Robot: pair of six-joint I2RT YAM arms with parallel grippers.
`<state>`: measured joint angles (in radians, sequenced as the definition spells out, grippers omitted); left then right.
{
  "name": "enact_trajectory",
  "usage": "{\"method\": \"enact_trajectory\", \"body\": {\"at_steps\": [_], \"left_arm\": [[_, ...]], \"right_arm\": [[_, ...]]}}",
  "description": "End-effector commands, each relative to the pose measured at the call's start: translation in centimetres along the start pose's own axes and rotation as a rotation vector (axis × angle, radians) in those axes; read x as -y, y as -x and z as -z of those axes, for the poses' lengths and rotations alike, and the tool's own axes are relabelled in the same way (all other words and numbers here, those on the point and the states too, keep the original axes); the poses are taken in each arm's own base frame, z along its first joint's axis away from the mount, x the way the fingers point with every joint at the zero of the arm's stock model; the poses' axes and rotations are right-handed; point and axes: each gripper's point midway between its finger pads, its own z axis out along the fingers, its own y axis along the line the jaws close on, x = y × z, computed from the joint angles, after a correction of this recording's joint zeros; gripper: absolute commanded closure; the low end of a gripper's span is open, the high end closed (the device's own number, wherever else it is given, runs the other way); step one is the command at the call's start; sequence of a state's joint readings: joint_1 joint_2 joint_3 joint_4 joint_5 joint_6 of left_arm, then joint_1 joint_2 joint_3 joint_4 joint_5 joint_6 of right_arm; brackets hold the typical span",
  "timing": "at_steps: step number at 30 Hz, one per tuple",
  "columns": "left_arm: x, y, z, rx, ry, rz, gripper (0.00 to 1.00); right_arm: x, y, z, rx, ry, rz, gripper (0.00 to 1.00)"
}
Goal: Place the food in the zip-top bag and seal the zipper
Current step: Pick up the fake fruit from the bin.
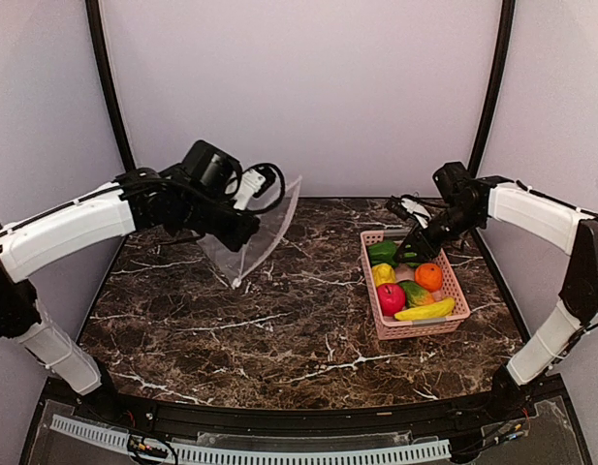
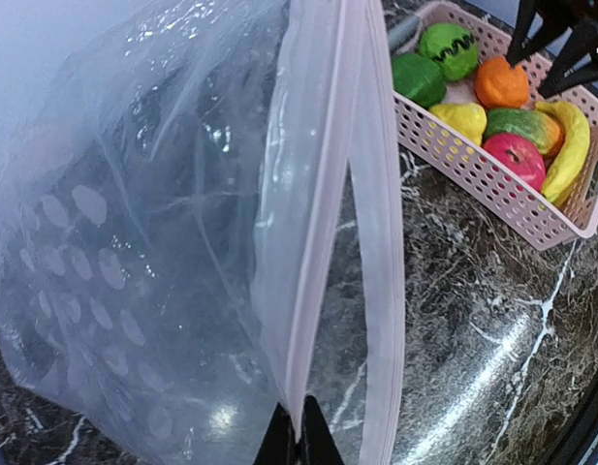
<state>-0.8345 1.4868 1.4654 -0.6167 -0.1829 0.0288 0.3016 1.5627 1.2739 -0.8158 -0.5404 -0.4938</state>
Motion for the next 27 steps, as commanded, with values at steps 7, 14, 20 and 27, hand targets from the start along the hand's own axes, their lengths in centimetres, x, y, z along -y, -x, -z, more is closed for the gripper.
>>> {"method": "enact_trajectory", "body": {"at_steps": [7,14,20,27], "left_arm": [[4.2,0.7,-4.4,0.029,-0.147,0.152,0.99],[4.1,0.2,-5.1,0.013,-0.129,0.165,0.99],[3.7,0.5,-5.0,0.029,-0.108,0.174,0.99],[3.6,0.7,-5.1,0.033,-0.105,0.174,0.99]], "right_arm": [[2.8,-1.2,-2.9,-0.063,-0.061,0.030,0.46],[2.8,-1.2,-5.3,-0.092,-0.038,0.042,0.43],[3.6,-1.0,-6.6,-0.113,-0.074,0.053,0.46],[3.2,-1.5,-7.7,-0.142,-0.076,0.061,0.54]]}}
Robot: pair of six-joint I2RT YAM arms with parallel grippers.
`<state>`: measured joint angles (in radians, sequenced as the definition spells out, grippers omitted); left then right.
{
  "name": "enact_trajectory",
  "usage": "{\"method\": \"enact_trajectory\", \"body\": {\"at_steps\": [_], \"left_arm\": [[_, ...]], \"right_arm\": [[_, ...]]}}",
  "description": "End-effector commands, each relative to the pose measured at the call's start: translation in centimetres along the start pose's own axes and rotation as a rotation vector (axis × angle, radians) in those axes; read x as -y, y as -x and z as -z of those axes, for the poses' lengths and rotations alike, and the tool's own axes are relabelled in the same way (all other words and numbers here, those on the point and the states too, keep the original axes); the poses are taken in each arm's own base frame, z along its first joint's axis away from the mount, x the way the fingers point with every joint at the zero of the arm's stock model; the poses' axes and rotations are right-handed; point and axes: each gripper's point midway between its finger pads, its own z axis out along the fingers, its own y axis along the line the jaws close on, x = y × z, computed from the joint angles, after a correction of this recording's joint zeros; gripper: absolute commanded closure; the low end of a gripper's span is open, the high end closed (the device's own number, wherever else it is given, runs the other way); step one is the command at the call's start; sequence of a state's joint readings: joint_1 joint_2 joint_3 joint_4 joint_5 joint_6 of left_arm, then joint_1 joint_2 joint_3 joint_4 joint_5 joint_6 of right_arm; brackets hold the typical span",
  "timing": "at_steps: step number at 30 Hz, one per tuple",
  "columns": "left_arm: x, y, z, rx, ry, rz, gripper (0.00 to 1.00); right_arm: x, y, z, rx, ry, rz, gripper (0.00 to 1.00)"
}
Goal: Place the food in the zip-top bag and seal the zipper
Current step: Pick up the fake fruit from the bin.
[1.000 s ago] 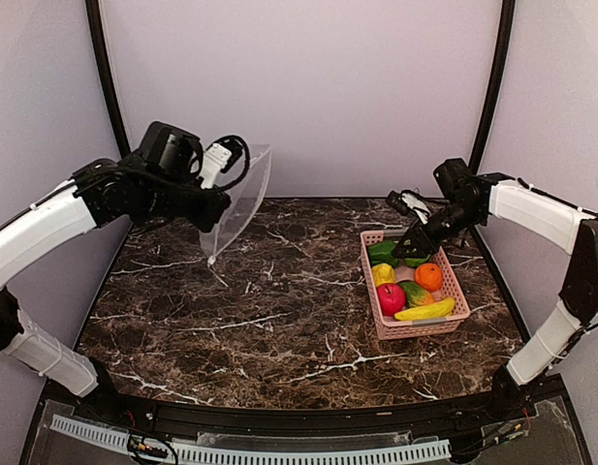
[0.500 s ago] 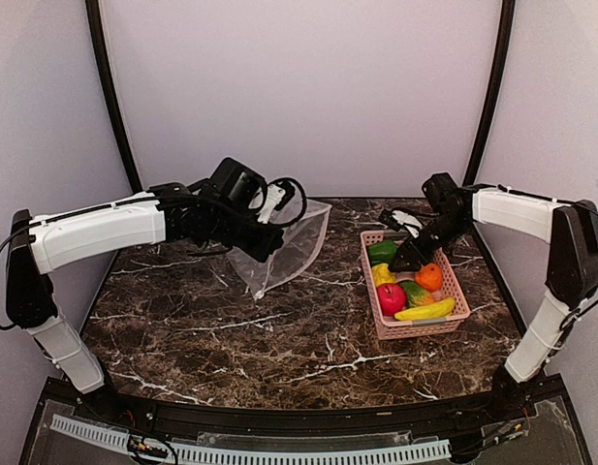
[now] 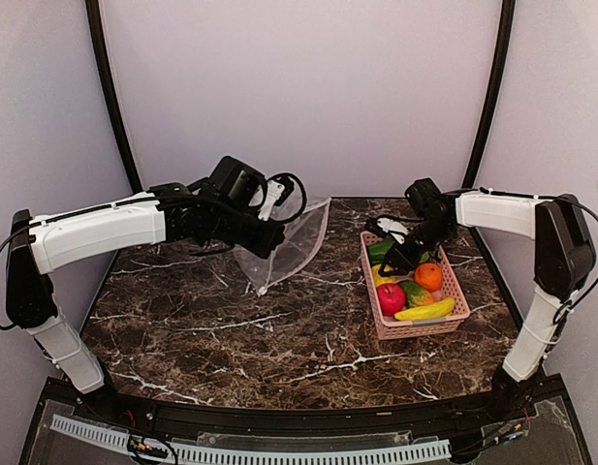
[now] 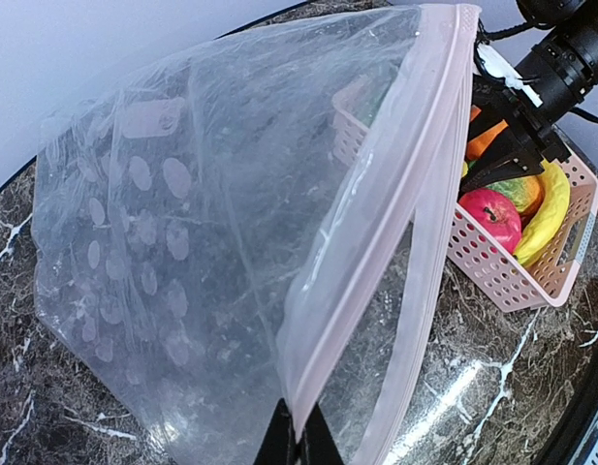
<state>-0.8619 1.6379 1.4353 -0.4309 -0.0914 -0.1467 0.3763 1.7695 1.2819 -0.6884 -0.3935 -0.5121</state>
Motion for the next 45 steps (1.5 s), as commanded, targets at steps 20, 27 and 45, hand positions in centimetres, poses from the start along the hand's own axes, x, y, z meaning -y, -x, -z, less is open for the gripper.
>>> {"method": "enact_trajectory", "body": {"at_steps": [20,27,45], "left_arm": [[-0.3,0.5,0.7,0.036,0.012,0.019,0.99],[-0.3,0.9,0.4,0.044,0.016,0.019,0.99],[1.3,2.4,-2.0,0.083,-0.063,0.116,0.99]], "right_arm": [[0.3,0.1,-0.8,-0.015,-0.025,-0.021,0.88],[-0.6,1.1,3.4,0.014,-0.078,0.012,0.94],[-10.7,10.8,15.4,0.435,0.223,0.170,0.96]]}}
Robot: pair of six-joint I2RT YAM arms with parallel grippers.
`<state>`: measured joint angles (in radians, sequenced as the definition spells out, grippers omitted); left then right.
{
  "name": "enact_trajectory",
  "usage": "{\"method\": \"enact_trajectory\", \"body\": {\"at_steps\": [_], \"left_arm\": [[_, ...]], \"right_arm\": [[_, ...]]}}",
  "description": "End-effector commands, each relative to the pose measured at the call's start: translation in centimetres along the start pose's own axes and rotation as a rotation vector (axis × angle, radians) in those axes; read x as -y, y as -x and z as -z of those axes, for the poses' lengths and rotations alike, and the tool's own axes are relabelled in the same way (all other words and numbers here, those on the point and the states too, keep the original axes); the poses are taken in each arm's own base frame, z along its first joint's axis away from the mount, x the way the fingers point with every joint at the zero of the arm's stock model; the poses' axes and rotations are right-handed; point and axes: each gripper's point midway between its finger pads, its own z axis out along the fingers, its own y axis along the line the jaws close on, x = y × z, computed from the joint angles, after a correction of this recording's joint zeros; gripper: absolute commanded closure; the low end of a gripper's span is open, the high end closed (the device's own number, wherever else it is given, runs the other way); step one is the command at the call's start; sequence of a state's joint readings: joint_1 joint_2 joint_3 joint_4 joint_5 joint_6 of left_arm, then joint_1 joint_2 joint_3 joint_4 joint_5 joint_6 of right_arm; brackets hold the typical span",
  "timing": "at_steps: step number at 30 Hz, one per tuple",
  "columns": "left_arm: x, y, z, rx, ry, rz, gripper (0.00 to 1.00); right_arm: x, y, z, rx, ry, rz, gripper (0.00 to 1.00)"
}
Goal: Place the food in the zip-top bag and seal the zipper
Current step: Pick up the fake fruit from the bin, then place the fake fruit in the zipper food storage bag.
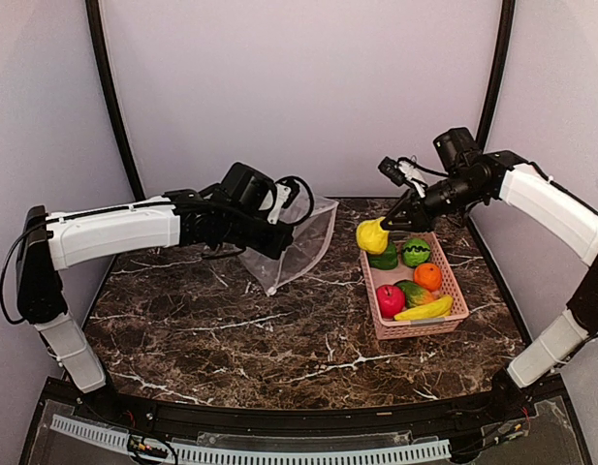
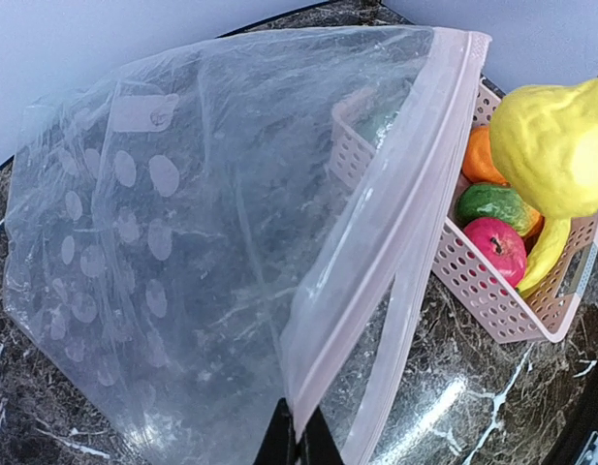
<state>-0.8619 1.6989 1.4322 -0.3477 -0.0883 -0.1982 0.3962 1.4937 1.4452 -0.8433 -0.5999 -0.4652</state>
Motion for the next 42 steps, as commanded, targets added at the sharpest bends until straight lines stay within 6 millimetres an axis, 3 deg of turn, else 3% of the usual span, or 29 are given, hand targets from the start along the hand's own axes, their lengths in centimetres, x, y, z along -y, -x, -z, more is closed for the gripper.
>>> {"method": "enact_trajectory", "body": {"at_steps": [1,6,10,16,24,30,34,42], "left_arm": [[1.4,2.4,0.3,0.067,-0.072,0.070,0.99],[1.9,3.4,0.5,0.087,-0.104,0.118,0.99],[3.1,4.4,1.7,0.113,-0.177,0.154,0.99],[3.9,5.9,4.1,0.146,-0.234,0.192,0.99],[4.6,7.3,6.3,0.199,-0.290,0.232,0.99],[5.0,7.6,6.2,0.205,-0.313,0.245,0.99],[5.1,7.9,5.8,0.215,-0.320,0.262,0.99],[3.7,8.0,5.9,0.231,-0.253,0.263,0.99]], "right_arm": [[-4.5,4.7,1.3,0.150,0.183,0.056,0.96],[-7.7,8.3,1.0,0.234,0.286,0.138,0.96],[-8.0,9.7,-0.5,0.254,0.289,0.165,0.96],[-5.5,10.2,-3.2,0.245,0.210,0.120,0.98],[-1.9,10.2,-5.0,0.217,0.048,0.089,0.98],[-2.0,10.7,-6.0,0.209,0.038,0.084,0.96],[-2.9,11.7,-6.9,0.210,0.053,0.096,0.91],[-3.3,12.8,-6.6,0.197,0.073,0.067,0.65]]}}
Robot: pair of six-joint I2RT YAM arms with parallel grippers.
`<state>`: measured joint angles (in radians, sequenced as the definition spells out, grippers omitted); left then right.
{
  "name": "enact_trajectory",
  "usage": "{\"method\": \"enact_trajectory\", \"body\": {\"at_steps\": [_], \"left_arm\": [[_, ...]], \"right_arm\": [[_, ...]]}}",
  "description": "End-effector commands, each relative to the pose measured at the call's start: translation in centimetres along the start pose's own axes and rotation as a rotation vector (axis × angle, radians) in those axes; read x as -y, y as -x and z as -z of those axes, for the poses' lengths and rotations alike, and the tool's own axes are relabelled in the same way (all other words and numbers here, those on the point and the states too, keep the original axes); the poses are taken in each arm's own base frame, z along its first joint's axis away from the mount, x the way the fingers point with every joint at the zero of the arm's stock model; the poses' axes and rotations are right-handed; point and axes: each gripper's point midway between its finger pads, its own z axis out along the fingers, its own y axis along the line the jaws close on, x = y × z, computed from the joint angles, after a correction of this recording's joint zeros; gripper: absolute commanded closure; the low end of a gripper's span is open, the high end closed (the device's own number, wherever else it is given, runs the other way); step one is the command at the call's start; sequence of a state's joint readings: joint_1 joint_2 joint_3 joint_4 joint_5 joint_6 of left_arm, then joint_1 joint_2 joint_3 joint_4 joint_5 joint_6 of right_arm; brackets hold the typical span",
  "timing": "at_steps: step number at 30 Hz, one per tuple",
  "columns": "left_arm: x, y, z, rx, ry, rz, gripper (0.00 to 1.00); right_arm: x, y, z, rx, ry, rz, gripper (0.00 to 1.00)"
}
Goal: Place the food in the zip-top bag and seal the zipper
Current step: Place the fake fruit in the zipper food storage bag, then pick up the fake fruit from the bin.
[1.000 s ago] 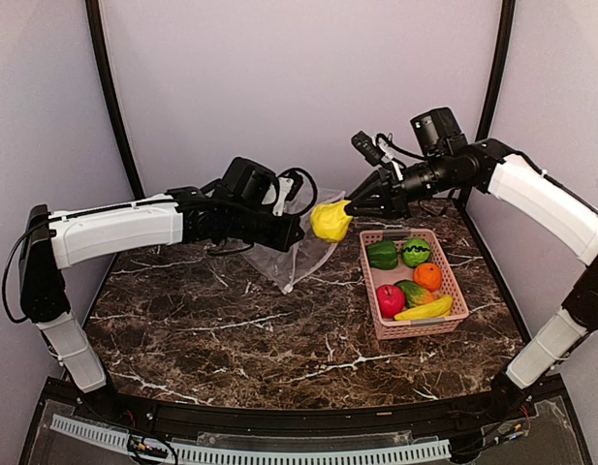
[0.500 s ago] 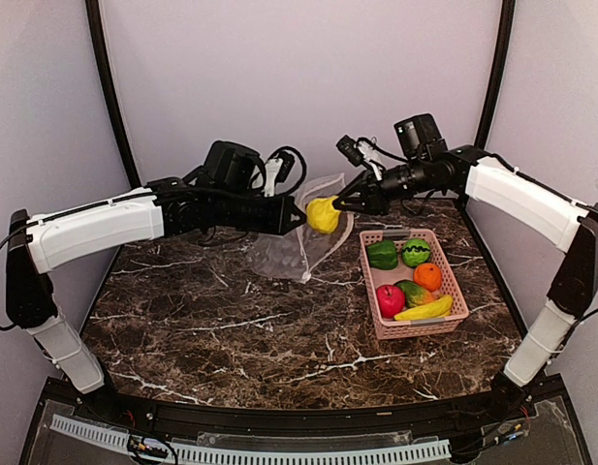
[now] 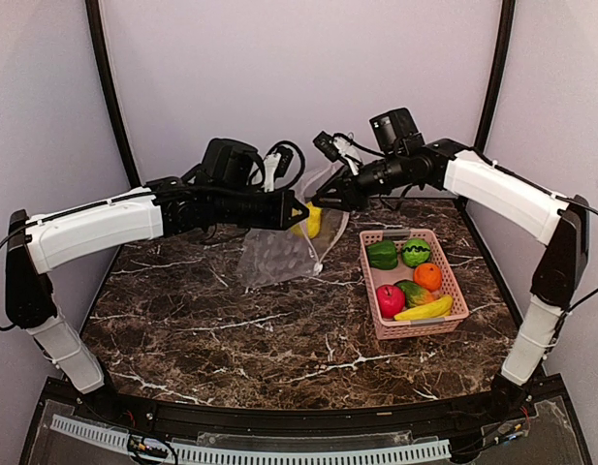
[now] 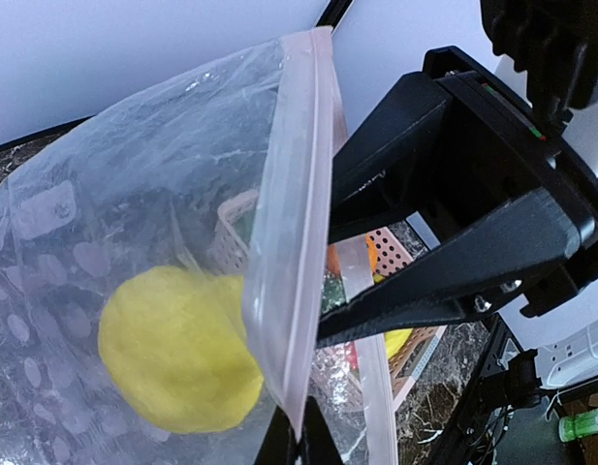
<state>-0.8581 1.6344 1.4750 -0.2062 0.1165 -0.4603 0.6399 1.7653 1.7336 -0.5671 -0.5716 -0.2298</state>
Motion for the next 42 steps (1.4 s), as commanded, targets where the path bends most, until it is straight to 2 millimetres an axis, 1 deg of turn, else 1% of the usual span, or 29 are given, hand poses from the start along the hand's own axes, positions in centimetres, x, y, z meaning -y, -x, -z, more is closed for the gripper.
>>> {"method": "enact_trajectory", "body": {"at_steps": [1,4,6,8,9,12,14,18,20,23,25,29,32,34,36,38,39,42], "left_arm": [[0.1,1.9,1.3,0.063,0.018,-0.003,0.99],[-1.1,1.4,1.2,0.054,0.044,0.015,0.99],[-1.8,1.1,1.1,0.051,0.053,0.030,0.99],[-2.4,0.9,1.1,0.049,0.052,0.045,0.99],[-2.6,0.8,1.0,0.047,0.052,0.049,0.99],[-3.6,0.3,0.7,0.032,0.080,0.043,0.99],[-4.0,-0.2,0.5,0.015,0.095,0.039,0.99],[-4.3,-0.9,0.2,-0.014,0.100,0.019,0.99],[-4.5,-1.1,0.2,-0.018,0.108,0.010,0.99],[-4.7,-1.2,0.4,-0.016,0.117,-0.002,0.99],[-4.6,-1.1,0.4,-0.016,0.113,-0.009,0.99],[-4.4,-1.1,0.5,-0.016,0.104,-0.025,0.99],[-4.3,-1.1,0.5,-0.019,0.099,-0.030,0.99],[-4.4,-1.1,0.6,-0.020,0.103,-0.033,0.99],[-4.7,-1.3,0.7,-0.021,0.118,-0.040,0.99],[-4.8,-1.3,0.8,-0.020,0.123,-0.044,0.99],[-4.7,-1.3,0.8,-0.021,0.120,-0.045,0.99],[-4.6,-1.4,0.9,-0.024,0.111,-0.046,0.99]], "right_arm": [[-0.5,1.3,1.2,0.016,-0.004,0.002,0.63],[-3.1,1.9,2.9,0.037,0.084,0.024,0.56],[-4.4,2.2,4.1,0.052,0.119,0.040,0.55],[-5.2,2.2,5.6,0.067,0.122,0.058,0.56],[-5.3,2.0,6.1,0.065,0.112,0.062,0.56],[-4.5,0.3,7.1,0.034,0.074,0.054,0.57],[-3.3,-1.8,7.7,0.001,0.042,0.020,0.58],[-1.3,-5.3,9.6,-0.040,-0.019,-0.030,0.59],[-0.7,-7.0,10.5,-0.065,-0.047,-0.038,0.59],[-0.4,-9.8,11.3,-0.136,-0.081,-0.033,0.59],[-0.9,-11.5,11.4,-0.184,-0.070,-0.020,0.59],[-2.1,-15.4,11.0,-0.299,-0.005,-0.017,0.58],[-2.1,-17.8,10.4,-0.379,0.027,-0.042,0.57],[-1.8,-19.5,10.1,-0.436,0.033,-0.051,0.55],[-1.4,-20.8,9.7,-0.478,0.028,-0.059,0.50],[-1.2,-21.7,9.3,-0.502,0.031,-0.064,0.45],[-1.0,-22.1,9.1,-0.510,0.033,-0.068,0.40],[-0.6,-23.3,8.4,-0.545,0.033,-0.066,0.37]]}}
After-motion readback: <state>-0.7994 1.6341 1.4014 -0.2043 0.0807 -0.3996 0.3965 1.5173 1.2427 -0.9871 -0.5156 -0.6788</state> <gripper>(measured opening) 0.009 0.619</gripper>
